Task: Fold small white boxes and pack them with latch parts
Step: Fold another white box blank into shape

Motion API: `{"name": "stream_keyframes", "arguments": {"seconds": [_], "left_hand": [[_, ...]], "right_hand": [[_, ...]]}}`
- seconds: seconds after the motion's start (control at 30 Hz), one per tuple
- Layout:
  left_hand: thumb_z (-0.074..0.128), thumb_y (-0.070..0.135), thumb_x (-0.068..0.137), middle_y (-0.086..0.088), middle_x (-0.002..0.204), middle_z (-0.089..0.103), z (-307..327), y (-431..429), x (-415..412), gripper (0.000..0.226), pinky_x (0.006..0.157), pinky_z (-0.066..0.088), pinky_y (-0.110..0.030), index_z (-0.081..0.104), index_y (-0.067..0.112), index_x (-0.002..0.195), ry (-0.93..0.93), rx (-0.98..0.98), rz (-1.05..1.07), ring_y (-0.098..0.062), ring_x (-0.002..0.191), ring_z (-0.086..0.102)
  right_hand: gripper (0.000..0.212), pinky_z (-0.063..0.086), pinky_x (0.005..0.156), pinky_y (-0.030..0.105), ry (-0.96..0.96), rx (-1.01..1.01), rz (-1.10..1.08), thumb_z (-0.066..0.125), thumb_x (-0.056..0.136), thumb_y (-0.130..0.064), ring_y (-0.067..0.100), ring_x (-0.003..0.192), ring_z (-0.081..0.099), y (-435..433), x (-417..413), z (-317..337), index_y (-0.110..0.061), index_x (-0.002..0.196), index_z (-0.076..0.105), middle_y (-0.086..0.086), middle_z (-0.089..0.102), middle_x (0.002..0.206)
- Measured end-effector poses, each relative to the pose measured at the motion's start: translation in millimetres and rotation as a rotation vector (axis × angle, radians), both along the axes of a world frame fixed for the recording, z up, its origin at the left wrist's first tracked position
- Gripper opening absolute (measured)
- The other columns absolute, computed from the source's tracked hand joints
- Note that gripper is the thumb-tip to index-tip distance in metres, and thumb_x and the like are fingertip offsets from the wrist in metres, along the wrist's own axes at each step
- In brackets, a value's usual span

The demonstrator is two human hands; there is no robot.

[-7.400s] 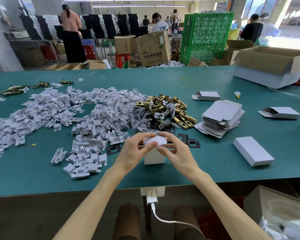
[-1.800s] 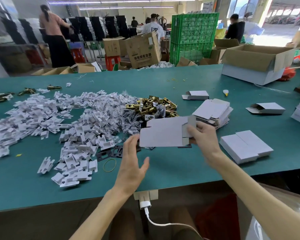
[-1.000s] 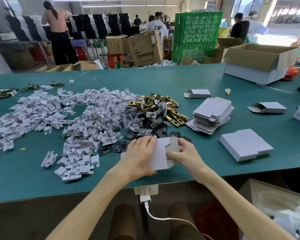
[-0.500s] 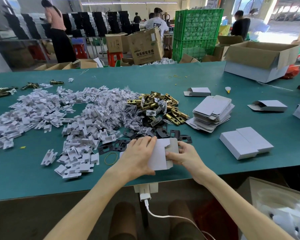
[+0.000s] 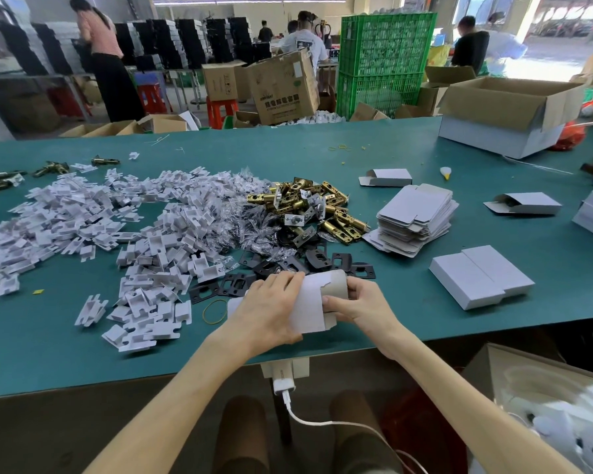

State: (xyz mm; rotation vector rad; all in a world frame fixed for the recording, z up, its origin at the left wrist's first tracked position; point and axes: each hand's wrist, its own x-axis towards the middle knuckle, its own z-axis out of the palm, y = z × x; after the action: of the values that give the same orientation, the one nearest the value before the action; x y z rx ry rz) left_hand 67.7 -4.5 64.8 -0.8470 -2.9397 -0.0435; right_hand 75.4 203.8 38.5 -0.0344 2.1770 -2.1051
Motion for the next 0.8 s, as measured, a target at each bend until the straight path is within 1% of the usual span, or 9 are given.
{"name": "stream_keyframes", "arguments": {"seconds": [0.1, 0.17, 0.23, 0.3, 0.43, 0.5, 0.6, 0.7, 0.8], "left_hand": [[0.078, 0.06, 0.079, -0.003, 0.159, 0.028, -1.5, -1.1, 0.6, 0.118, 0.124, 0.021, -0.039, 0.011, 0.012, 0.163, -0.006, 0.006, 0.001, -0.024, 0.147, 0.028], [0.078, 0.059, 0.079, -0.002, 0.159, 0.028, -1.8, -0.7, 0.6, 0.117, 0.125, 0.019, -0.038, 0.012, 0.013, 0.163, 0.004, 0.008, -0.006, -0.023, 0.148, 0.027], [0.078, 0.054, 0.08, 0.0, 0.156, 0.033, -1.3, 0.2, 0.7, 0.108, 0.122, 0.022, -0.036, 0.018, 0.017, 0.162, 0.007, 0.041, -0.018, -0.022, 0.145, 0.032], [0.078, 0.051, 0.082, 0.002, 0.153, 0.038, 0.2, 0.8, 0.6, 0.1, 0.118, 0.026, -0.036, 0.024, 0.019, 0.159, 0.003, 0.069, -0.027, -0.021, 0.141, 0.036], [0.08, 0.048, 0.082, 0.002, 0.147, 0.045, 6.3, 0.6, -0.4, 0.091, 0.11, 0.035, -0.036, 0.033, 0.022, 0.155, -0.019, 0.102, -0.012, -0.02, 0.134, 0.042], [0.083, 0.049, 0.08, 0.004, 0.136, 0.052, 11.2, -0.4, -0.8, 0.083, 0.1, 0.043, -0.037, 0.042, 0.025, 0.148, -0.041, 0.219, 0.033, -0.019, 0.124, 0.05], [0.087, 0.055, 0.073, 0.008, 0.117, 0.061, 18.7, -1.1, -1.7, 0.073, 0.087, 0.053, -0.039, 0.053, 0.026, 0.131, -0.132, 0.522, 0.18, -0.016, 0.104, 0.06], [0.087, 0.064, 0.069, 0.009, 0.103, 0.064, 22.3, 3.8, -5.4, 0.069, 0.074, 0.056, -0.034, 0.057, 0.022, 0.116, -0.249, 0.681, 0.293, -0.013, 0.09, 0.064], [0.089, 0.059, 0.069, 0.006, 0.097, 0.072, 21.1, 9.6, -7.1, 0.062, 0.063, 0.055, -0.025, 0.064, 0.019, 0.108, -0.438, 0.888, 0.342, -0.012, 0.082, 0.072]], "right_hand": [[0.026, 0.063, 0.072, 0.034, 0.006, 0.044, -0.01, 0.081, 0.086, -0.011, 0.019, 0.091, 0.076, 0.2, -1.7, -0.3, -0.012, 0.11, 0.072, 0.004, 0.078, 0.098], [0.023, 0.063, 0.073, 0.036, -0.012, 0.072, -0.012, 0.079, 0.086, -0.007, 0.021, 0.09, 0.076, 0.3, -3.2, -1.7, -0.01, 0.107, 0.073, 0.007, 0.077, 0.098], [0.02, 0.064, 0.068, 0.037, -0.022, 0.079, -0.017, 0.074, 0.086, 0.0, 0.024, 0.086, 0.076, 0.7, -3.8, -3.2, -0.009, 0.104, 0.073, 0.011, 0.076, 0.096], [0.022, 0.062, 0.063, 0.033, -0.023, 0.071, -0.031, 0.071, 0.086, 0.005, 0.024, 0.083, 0.076, 0.9, -2.8, -4.4, -0.009, 0.103, 0.073, 0.013, 0.075, 0.095], [0.021, 0.061, 0.069, 0.028, -0.007, 0.049, -0.051, 0.072, 0.088, -0.001, 0.022, 0.089, 0.075, 1.8, -1.2, -7.7, -0.014, 0.104, 0.072, 0.013, 0.076, 0.102], [0.017, 0.062, 0.075, 0.031, -0.04, -0.105, -0.032, 0.067, 0.098, -0.014, 0.026, 0.095, 0.076, 1.5, 0.7, -6.8, -0.01, 0.114, 0.069, 0.016, 0.075, 0.11], [0.043, 0.062, 0.085, 0.039, -0.084, -0.336, 0.057, 0.054, 0.103, -0.041, 0.033, 0.105, 0.074, 1.3, 4.6, -1.3, -0.005, 0.124, 0.066, 0.018, 0.075, 0.114], [0.053, 0.059, 0.093, 0.047, -0.054, -0.29, 0.129, 0.06, 0.095, -0.05, 0.03, 0.111, 0.071, -5.1, 6.6, 0.8, -0.011, 0.13, 0.064, 0.011, 0.073, 0.122], [0.043, 0.062, 0.082, 0.037, -0.02, -0.233, 0.076, 0.067, 0.094, -0.041, 0.024, 0.107, 0.073, -17.0, 5.7, 2.6, -0.012, 0.125, 0.067, 0.005, 0.075, 0.117]]}}
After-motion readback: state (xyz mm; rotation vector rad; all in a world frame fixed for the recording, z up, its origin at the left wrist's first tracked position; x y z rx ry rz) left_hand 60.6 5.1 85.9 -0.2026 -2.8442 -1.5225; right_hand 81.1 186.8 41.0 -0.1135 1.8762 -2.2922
